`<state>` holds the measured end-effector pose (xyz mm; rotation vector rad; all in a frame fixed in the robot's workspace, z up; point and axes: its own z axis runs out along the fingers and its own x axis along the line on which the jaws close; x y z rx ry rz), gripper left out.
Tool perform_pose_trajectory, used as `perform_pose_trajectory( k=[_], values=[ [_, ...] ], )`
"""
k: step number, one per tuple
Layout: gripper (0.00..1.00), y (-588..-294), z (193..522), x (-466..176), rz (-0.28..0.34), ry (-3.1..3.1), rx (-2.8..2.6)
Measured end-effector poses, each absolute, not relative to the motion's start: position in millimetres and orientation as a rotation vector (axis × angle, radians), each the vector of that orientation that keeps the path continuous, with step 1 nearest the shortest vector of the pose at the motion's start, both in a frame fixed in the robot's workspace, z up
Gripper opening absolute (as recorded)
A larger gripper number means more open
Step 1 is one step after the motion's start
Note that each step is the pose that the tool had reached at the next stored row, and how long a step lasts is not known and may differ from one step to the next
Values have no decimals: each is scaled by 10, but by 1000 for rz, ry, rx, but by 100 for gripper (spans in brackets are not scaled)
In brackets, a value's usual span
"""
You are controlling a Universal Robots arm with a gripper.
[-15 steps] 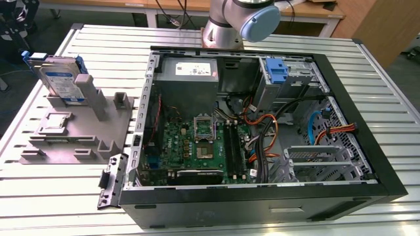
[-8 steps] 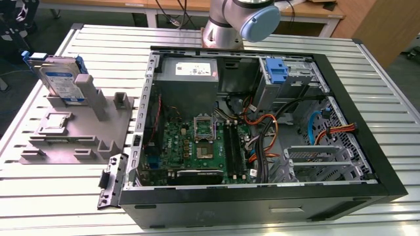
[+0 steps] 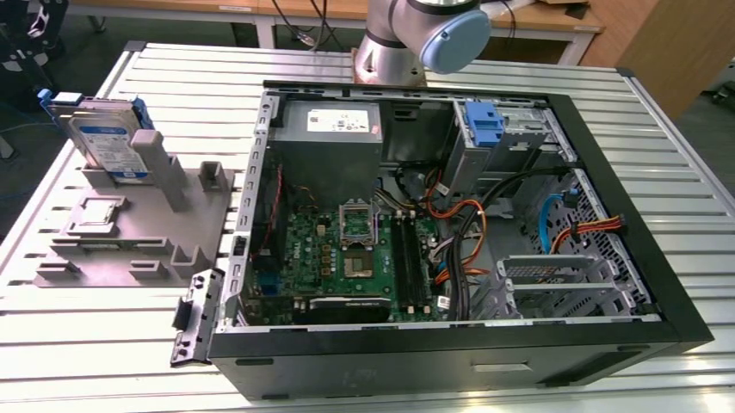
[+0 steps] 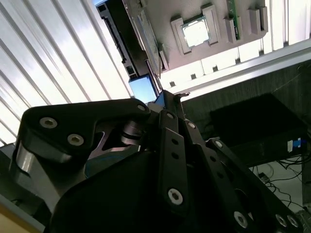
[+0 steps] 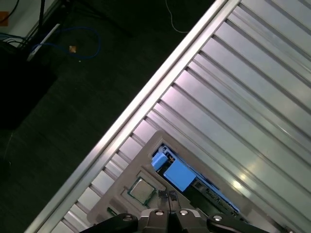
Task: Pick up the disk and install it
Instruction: 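Pick up the disk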
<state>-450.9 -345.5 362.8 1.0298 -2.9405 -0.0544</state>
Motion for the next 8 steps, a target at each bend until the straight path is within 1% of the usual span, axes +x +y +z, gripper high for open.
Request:
perform_pose_trajectory(
  k=[8],
  values=[
    [10,-3455,3626,-4509,-52,-2945,1032]
  ],
)
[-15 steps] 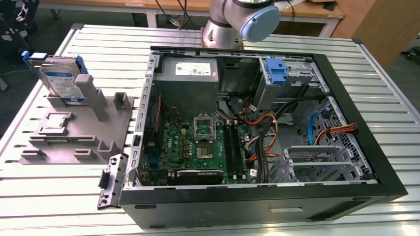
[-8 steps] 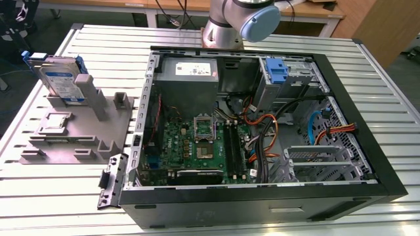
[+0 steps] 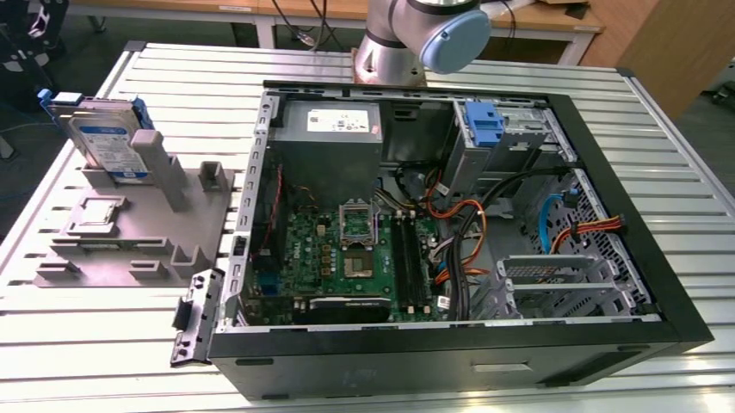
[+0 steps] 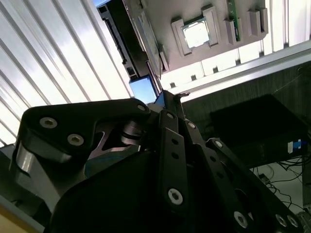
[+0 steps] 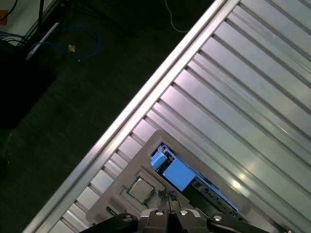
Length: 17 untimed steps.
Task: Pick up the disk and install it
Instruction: 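Pick up the disk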
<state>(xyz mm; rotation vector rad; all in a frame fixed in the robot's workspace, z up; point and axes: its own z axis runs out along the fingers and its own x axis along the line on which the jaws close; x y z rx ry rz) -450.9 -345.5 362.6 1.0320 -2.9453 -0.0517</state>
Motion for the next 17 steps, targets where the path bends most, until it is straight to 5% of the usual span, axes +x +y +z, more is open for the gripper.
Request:
perform_pose_trajectory(
  k=[17],
  values=[
    [10,-3455,3611,-4508,-44,-2847,1299]
  ],
)
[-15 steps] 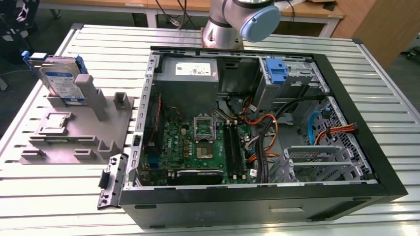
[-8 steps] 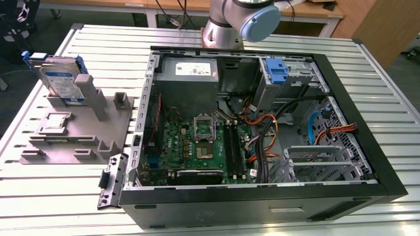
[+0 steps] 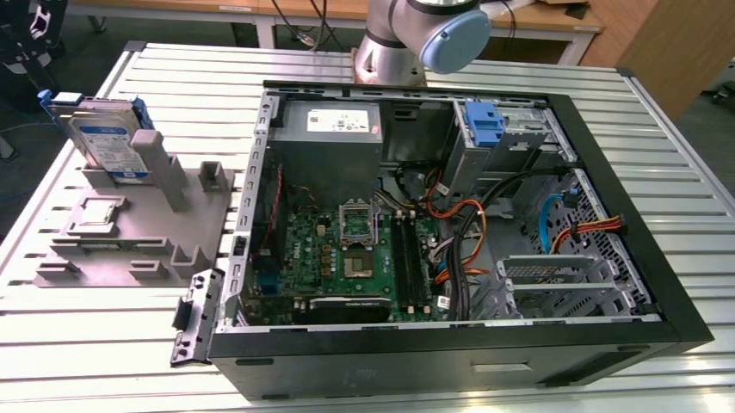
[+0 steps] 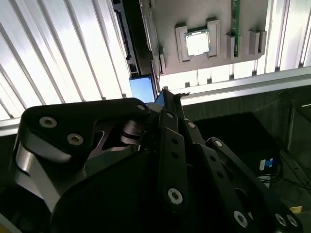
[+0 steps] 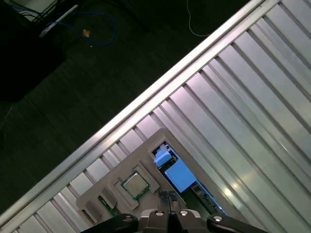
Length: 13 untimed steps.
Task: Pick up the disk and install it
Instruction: 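Pick up the disk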
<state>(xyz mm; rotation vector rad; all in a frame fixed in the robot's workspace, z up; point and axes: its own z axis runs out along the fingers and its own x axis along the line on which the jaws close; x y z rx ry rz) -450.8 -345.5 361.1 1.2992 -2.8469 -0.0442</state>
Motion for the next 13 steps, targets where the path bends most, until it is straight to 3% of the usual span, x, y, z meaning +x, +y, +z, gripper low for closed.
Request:
perform_pose_trajectory(
  k=[13],
  values=[
    [10,-3456,3610,-4507,-43,-2757,1477]
  ],
)
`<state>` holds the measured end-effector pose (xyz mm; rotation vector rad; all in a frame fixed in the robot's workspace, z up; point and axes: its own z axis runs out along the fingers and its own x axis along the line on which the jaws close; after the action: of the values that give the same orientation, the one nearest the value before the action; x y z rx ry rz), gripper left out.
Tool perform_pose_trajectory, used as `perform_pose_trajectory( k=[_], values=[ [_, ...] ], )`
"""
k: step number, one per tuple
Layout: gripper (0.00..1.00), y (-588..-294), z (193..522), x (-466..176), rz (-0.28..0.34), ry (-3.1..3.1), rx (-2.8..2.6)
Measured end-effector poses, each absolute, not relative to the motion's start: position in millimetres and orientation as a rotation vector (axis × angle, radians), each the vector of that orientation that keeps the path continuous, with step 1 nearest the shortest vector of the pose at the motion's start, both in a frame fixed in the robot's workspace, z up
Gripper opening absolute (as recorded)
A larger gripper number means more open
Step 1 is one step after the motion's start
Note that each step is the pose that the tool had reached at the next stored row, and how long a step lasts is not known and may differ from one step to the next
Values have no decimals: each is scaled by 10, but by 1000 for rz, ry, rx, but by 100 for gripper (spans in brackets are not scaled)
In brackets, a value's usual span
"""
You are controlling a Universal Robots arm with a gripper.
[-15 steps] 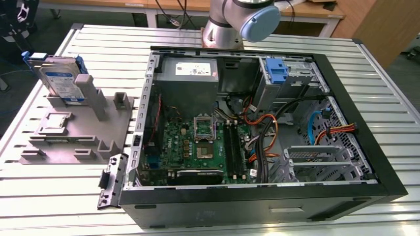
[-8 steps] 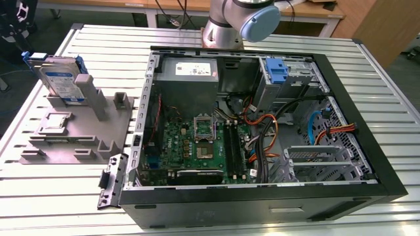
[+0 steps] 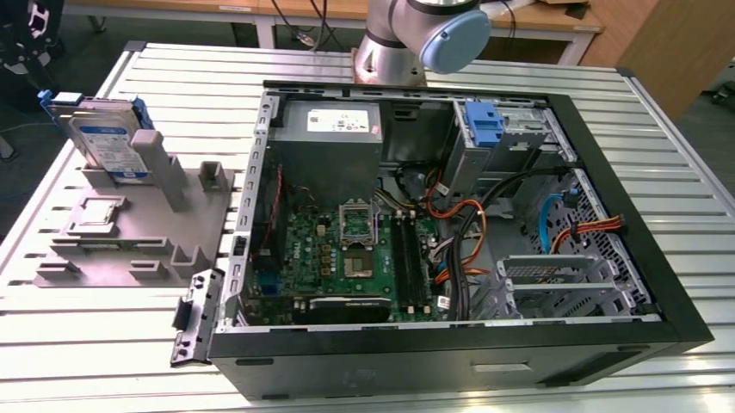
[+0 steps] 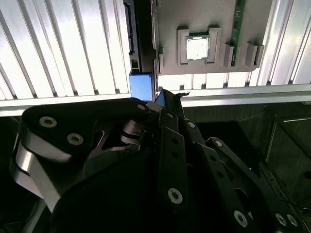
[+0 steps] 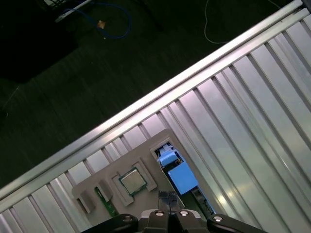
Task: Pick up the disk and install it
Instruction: 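Pick up the disk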
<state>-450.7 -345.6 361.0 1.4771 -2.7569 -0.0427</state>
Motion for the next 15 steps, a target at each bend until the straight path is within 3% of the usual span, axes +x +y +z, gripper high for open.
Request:
perform_pose_trajectory(
  k=[15],
  values=[
    [10,-3455,3610,-4507,-42,-2668,1630]
  ],
)
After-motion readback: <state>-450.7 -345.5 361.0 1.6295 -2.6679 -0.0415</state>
